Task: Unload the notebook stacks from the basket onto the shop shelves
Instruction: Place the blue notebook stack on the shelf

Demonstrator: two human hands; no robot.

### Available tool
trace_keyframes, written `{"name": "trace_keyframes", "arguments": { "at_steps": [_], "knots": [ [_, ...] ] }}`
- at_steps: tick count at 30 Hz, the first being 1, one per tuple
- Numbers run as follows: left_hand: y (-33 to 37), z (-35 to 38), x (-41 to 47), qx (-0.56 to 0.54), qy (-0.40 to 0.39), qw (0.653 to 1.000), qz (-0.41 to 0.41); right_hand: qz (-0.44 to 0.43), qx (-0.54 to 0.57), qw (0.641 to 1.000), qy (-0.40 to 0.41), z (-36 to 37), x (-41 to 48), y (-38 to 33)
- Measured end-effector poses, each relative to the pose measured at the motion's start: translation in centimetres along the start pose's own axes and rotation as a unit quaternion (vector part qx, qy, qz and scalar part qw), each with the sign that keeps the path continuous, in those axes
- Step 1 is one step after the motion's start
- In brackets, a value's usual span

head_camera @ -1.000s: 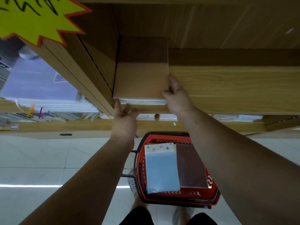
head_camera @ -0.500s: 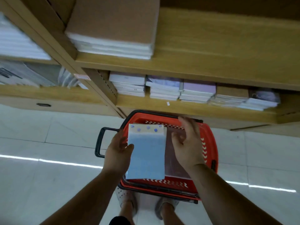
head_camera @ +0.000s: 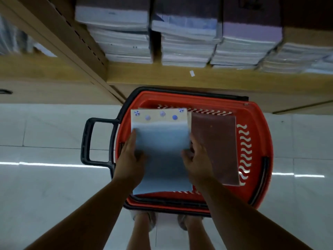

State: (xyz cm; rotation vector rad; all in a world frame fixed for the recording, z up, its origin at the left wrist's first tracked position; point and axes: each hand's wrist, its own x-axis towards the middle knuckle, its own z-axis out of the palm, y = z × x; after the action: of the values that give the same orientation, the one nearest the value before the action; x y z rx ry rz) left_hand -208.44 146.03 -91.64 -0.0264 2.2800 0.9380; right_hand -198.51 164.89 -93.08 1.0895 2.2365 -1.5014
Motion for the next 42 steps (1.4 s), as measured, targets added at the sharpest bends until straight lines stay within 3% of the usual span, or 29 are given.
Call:
{"name": "trace_keyframes", "arguments": {
  "at_steps": [19, 30, 37, 42],
  "knots": [
    [-0.4, 1.0, -0.5, -0.103, -0.024, 0.994, 0.006, 0.037, 0.077, 0.996, 0.000, 0.8, -0.6, 0.8],
    [-1.0, 2.6, -1.4, -0.155, 0.013, 0.988, 0.000, 0.060, 0.090, 0.993, 0.034, 1.4, -1.4, 1.9],
    [0.4, 3.6, -1.4, -0.046, -0.001, 0.999, -0.002, 0.072, 0.098, 0.992, 0.025, 1.1, -1.7, 1.8],
    [0.3, 3.1, -1.2, -0.101, -0.028, 0.995, -0.003, 0.079, 0.108, 0.991, 0.013, 0.2, -1.3, 2.8]
  ]
}}
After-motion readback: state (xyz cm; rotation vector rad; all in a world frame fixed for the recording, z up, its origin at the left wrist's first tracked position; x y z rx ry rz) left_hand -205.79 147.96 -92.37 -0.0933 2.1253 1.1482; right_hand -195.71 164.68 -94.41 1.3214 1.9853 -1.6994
